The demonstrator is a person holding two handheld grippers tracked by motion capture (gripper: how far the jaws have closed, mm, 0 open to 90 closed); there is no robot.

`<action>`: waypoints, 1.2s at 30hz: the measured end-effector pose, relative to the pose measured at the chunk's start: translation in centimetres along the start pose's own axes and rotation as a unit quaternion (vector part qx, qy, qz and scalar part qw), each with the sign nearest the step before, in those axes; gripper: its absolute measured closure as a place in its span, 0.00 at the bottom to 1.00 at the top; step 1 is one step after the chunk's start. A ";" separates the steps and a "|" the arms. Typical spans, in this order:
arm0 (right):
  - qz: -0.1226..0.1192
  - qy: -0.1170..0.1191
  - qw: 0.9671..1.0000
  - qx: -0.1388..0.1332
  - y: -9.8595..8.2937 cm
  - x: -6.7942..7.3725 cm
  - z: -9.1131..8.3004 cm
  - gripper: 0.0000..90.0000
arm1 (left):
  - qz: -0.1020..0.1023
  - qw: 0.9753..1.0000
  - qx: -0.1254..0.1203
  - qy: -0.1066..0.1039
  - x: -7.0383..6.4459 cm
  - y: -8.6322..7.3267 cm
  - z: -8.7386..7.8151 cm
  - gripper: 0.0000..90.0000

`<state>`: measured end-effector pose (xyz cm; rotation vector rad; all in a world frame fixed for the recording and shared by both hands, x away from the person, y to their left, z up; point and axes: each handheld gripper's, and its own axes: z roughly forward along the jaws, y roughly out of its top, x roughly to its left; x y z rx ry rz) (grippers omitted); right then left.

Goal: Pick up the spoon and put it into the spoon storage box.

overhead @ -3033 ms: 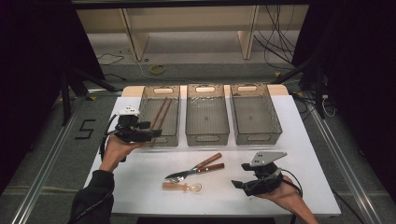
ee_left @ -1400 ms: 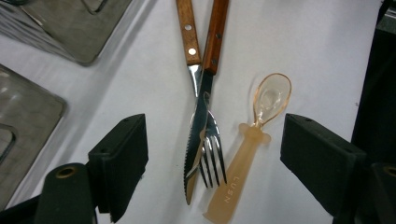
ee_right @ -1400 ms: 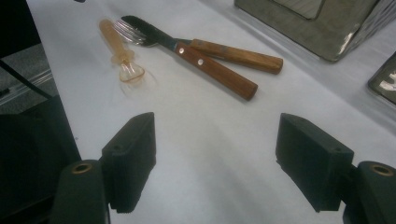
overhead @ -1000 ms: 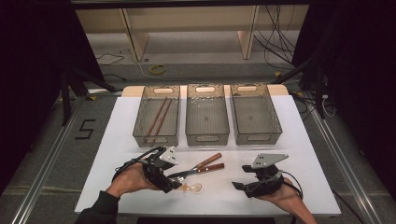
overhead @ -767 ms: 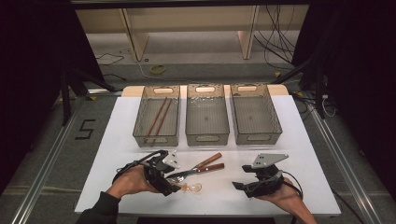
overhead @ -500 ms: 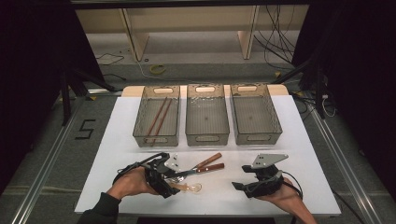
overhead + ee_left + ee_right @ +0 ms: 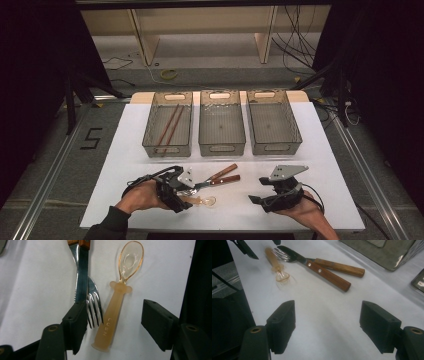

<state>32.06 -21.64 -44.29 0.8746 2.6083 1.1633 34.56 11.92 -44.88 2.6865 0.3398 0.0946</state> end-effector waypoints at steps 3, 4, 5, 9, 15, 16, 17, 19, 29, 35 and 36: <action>-0.003 -0.001 1.000 0.001 0.0 0.1 0.0 0.33 | 0.008 1.000 0.003 0.006 0.0 0.0 0.1 0.43; -0.003 -0.001 1.000 0.002 0.0 0.1 0.1 0.33 | 0.010 1.000 0.005 0.004 0.0 0.0 0.2 0.44; -0.003 -0.001 1.000 0.002 0.1 0.1 0.1 0.33 | 0.013 1.000 0.005 0.003 -0.1 0.0 0.2 0.45; -0.004 0.000 1.000 0.004 0.0 0.2 0.1 0.33 | 0.012 1.000 0.011 -0.002 -0.1 -0.1 0.6 0.48; -0.005 0.001 1.000 0.006 0.0 0.3 0.1 0.33 | 0.017 1.000 0.014 -0.005 0.0 -0.2 0.8 0.53; -0.005 0.001 1.000 0.006 0.0 0.3 0.2 0.33 | 0.015 1.000 0.011 -0.005 0.0 -0.2 0.8 0.53; -0.005 0.001 1.000 0.007 0.0 0.3 0.2 0.33 | 0.017 1.000 0.012 -0.004 0.0 -0.2 0.8 0.53; -0.006 0.001 1.000 0.007 0.0 0.3 0.2 0.33 | 0.022 1.000 0.015 -0.001 -0.1 -0.2 0.8 0.54; -0.008 0.003 1.000 0.010 0.0 0.4 0.3 0.33 | 0.039 0.999 0.018 0.000 -0.5 0.2 1.1 0.57; -0.009 0.005 1.000 0.011 0.0 0.4 0.3 0.33 | 0.051 0.998 0.027 0.006 -0.6 0.5 1.5 0.58; -0.009 0.005 1.000 0.012 0.0 0.4 0.4 0.33 | 0.049 0.998 0.025 0.006 -0.7 0.6 1.5 0.58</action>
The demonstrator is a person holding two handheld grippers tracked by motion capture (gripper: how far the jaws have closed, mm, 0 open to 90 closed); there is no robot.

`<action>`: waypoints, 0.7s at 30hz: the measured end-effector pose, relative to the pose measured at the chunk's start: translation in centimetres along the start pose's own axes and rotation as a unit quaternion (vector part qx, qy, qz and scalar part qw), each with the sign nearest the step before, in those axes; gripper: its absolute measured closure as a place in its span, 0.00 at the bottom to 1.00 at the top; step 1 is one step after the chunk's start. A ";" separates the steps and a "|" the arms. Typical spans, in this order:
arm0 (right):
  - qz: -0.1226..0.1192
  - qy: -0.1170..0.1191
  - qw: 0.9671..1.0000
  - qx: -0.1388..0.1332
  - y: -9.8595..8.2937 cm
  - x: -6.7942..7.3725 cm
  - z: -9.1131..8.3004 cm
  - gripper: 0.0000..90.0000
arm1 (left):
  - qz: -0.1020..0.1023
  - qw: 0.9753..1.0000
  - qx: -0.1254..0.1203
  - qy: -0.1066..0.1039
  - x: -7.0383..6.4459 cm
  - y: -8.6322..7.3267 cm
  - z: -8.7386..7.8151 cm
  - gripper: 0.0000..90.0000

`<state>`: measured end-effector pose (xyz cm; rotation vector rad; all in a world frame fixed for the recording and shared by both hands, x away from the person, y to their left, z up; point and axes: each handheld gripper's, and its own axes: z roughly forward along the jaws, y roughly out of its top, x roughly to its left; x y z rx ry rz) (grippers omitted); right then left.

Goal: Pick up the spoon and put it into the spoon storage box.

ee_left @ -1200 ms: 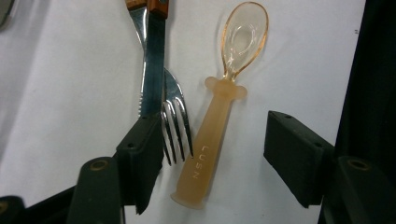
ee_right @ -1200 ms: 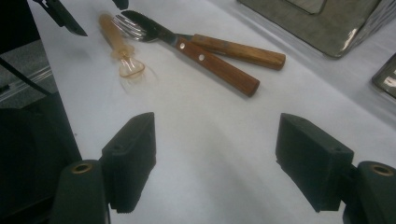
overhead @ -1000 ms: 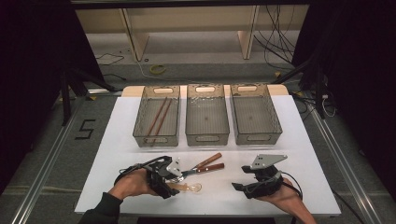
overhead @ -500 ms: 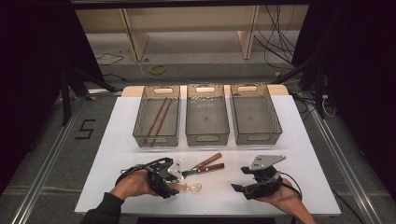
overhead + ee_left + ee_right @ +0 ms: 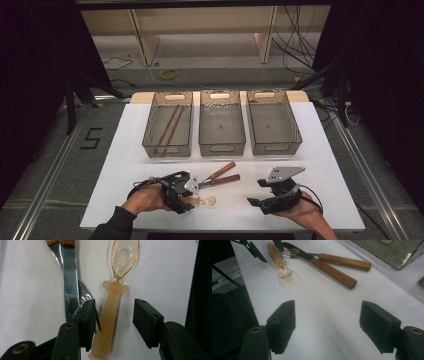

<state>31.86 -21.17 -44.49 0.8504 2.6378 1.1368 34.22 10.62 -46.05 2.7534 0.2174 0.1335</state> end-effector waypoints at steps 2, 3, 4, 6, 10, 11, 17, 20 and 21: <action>-0.001 0.001 1.000 0.001 0.0 0.0 0.0 0.33 | 0.001 1.000 0.002 0.002 -0.1 0.1 0.1 0.58; 0.000 0.001 1.000 0.002 0.0 0.0 0.1 0.33 | 0.006 1.000 0.002 0.003 -0.2 0.2 0.1 0.58; 0.000 0.001 1.000 0.002 0.0 0.0 0.1 0.33 | 0.014 1.000 0.000 0.003 -0.2 0.3 0.1 0.59; 0.000 0.001 1.000 0.001 0.0 0.0 0.1 0.33 | 0.020 1.000 -0.008 -0.008 -0.5 0.5 0.1 0.61; -0.001 0.001 1.000 0.001 0.0 0.0 0.0 0.33 | 0.017 1.000 0.013 -0.011 -0.4 0.8 0.6 0.62; -0.001 0.001 1.000 0.002 0.0 0.0 0.0 0.33 | 0.014 1.000 0.012 -0.012 -0.4 0.8 0.7 0.62; -0.001 0.001 1.000 0.002 0.0 0.1 0.0 0.33 | 0.000 0.999 0.030 -0.013 -0.5 1.1 0.9 0.65; -0.002 0.001 1.000 0.003 0.0 0.1 0.1 0.33 | -0.011 0.999 0.036 -0.015 -0.4 1.2 1.0 0.68; -0.002 0.001 1.000 0.003 0.0 0.1 0.1 0.33 | -0.013 0.999 0.037 -0.016 -0.3 1.2 1.0 0.69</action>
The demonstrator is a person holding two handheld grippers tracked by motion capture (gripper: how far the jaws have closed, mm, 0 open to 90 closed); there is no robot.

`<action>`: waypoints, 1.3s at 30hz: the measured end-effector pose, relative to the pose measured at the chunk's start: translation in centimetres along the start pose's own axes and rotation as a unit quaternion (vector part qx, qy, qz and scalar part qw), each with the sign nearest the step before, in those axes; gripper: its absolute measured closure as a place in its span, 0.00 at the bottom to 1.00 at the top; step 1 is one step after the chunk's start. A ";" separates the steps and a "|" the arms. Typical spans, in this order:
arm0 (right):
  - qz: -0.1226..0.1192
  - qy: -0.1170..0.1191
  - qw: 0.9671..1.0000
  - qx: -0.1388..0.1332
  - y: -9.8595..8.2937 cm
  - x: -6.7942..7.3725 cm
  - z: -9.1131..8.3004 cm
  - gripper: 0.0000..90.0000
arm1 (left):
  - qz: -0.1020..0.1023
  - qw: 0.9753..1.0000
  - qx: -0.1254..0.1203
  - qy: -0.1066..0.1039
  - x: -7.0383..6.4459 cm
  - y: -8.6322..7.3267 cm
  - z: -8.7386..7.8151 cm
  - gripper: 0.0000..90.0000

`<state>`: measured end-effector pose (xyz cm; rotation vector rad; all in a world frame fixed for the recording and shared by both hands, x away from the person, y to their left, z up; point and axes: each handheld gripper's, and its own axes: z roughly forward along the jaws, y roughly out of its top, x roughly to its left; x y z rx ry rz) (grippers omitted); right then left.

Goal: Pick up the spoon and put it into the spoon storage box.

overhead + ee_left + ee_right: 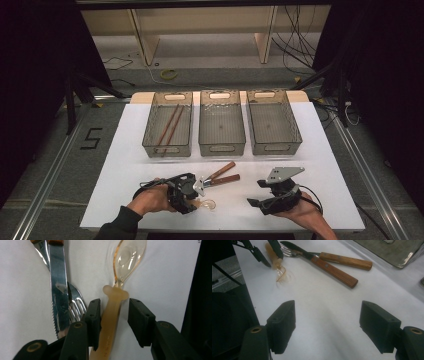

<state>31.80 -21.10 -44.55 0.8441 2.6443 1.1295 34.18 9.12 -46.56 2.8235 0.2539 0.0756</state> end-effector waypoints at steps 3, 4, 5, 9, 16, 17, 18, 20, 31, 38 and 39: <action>0.000 0.000 1.000 0.001 0.0 0.0 0.0 0.33 | -0.001 1.000 0.006 -0.003 0.0 0.1 0.0 0.71; 0.001 0.000 1.000 0.001 0.0 0.0 0.0 0.33 | -0.002 1.000 0.007 -0.003 0.0 0.1 0.0 0.72; 0.001 0.000 1.000 0.001 0.0 0.0 0.0 0.33 | 0.002 1.000 0.010 -0.004 0.0 0.2 0.0 0.73; 0.000 0.000 1.000 0.000 0.0 0.0 0.0 0.33 | 0.000 1.000 0.010 -0.010 0.1 0.1 0.0 0.84; 0.001 0.000 1.000 0.001 0.0 0.0 0.0 0.33 | 0.006 1.000 0.005 -0.010 0.0 0.0 -0.1 0.86; 0.001 0.000 1.000 0.001 0.0 0.0 0.0 0.33 | 0.004 1.000 0.002 -0.008 0.0 0.0 -0.1 0.86; 0.001 0.000 1.000 0.000 0.0 0.0 0.0 0.33 | 0.000 1.000 -0.003 -0.008 0.0 0.0 -0.2 0.86; 0.001 0.000 1.000 -0.001 0.0 0.0 -0.1 0.33 | -0.001 1.000 -0.011 -0.007 0.0 0.1 -0.3 0.86; 0.002 -0.001 1.000 -0.004 0.0 0.0 -0.1 0.33 | -0.062 0.994 -0.091 -0.003 1.1 0.1 -2.8 0.86; 0.004 -0.004 1.000 -0.008 0.0 -0.1 -0.2 0.33 | -0.106 0.980 -0.171 0.012 2.5 -0.2 -4.3 0.86; 0.005 -0.004 1.000 -0.008 0.0 -0.1 -0.2 0.33 | -0.109 0.978 -0.176 0.011 2.6 -0.1 -4.4 0.86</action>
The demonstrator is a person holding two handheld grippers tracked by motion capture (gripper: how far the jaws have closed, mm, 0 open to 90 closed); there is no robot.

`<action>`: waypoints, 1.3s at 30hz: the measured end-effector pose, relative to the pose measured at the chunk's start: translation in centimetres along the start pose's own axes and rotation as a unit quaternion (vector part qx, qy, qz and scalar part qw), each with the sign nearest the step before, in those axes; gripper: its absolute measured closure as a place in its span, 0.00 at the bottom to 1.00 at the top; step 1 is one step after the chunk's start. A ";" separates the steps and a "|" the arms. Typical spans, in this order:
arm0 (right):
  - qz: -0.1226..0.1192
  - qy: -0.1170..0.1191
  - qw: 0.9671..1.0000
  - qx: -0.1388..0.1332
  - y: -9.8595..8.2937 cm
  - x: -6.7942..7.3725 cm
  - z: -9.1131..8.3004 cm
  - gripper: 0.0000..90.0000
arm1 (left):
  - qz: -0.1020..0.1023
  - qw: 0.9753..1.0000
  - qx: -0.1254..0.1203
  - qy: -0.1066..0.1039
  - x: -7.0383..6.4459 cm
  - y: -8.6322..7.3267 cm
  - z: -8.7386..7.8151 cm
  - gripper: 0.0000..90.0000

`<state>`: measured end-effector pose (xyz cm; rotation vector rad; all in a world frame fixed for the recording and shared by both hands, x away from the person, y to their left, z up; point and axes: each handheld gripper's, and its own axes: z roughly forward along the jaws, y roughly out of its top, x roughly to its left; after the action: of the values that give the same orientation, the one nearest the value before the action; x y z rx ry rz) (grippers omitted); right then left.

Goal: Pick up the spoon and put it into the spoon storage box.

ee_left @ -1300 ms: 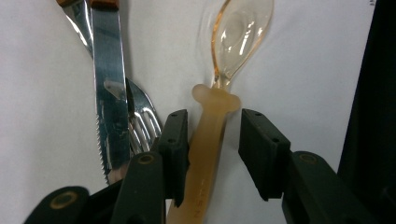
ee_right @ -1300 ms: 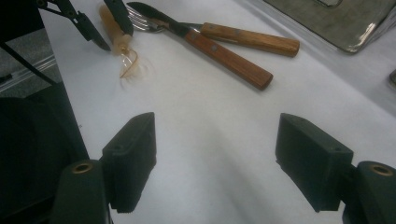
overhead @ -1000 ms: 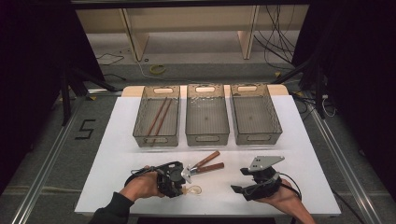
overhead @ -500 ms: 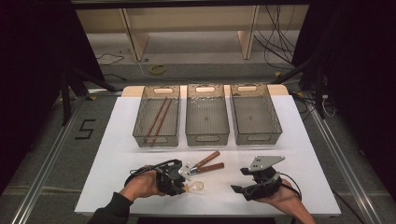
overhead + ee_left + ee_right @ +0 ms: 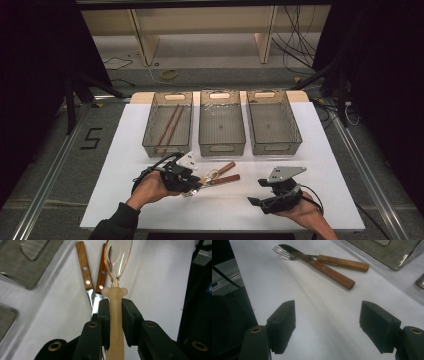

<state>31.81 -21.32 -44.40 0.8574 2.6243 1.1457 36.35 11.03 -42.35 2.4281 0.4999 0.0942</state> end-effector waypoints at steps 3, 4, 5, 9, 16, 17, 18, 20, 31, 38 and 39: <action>0.002 0.000 1.000 -0.002 0.0 -0.1 0.0 0.33 | -0.014 1.000 -0.014 0.006 0.5 0.3 -0.2 0.86; 0.002 0.000 1.000 -0.002 0.0 -0.1 0.0 0.33 | -0.020 1.000 -0.018 0.010 0.7 0.3 -0.3 0.86; 0.003 0.000 1.000 -0.002 0.0 -0.1 -0.1 0.33 | -0.028 0.999 -0.025 0.013 1.1 0.4 -0.3 0.86; 0.003 -0.001 1.000 -0.006 0.1 -0.1 -0.1 0.33 | -0.045 0.998 -0.043 0.022 2.4 0.8 -0.4 0.86; 0.004 0.002 1.000 -0.008 0.0 -0.2 -0.2 0.33 | -0.075 0.994 -0.076 0.033 5.0 2.1 -0.4 0.86; 0.004 0.002 1.000 -0.008 0.0 -0.2 -0.2 0.33 | -0.080 0.993 -0.080 0.034 5.2 2.4 -0.5 0.86; 0.005 0.002 1.000 -0.008 0.0 -0.2 -0.2 0.33 | -0.078 0.993 -0.084 0.037 5.5 2.7 -0.6 0.86; 0.005 0.002 1.000 -0.009 0.0 -0.2 -0.2 0.33 | -0.081 0.992 -0.093 0.039 5.8 3.3 -0.9 0.86; 0.004 0.005 1.000 -0.016 0.0 -0.2 -0.3 0.33 | -0.102 0.983 -0.135 0.072 8.3 6.0 -1.9 0.86; 0.004 0.005 1.000 -0.016 0.0 -0.2 -0.3 0.33 | -0.122 0.979 -0.135 0.086 10.2 7.5 -1.0 0.86; 0.004 0.005 1.000 -0.016 0.0 -0.2 -0.3 0.33 | -0.125 0.979 -0.137 0.088 10.5 7.6 -0.9 0.86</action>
<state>31.85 -21.60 -44.18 0.8592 2.6048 1.1941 48.36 10.01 -37.56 2.0806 0.8135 0.2548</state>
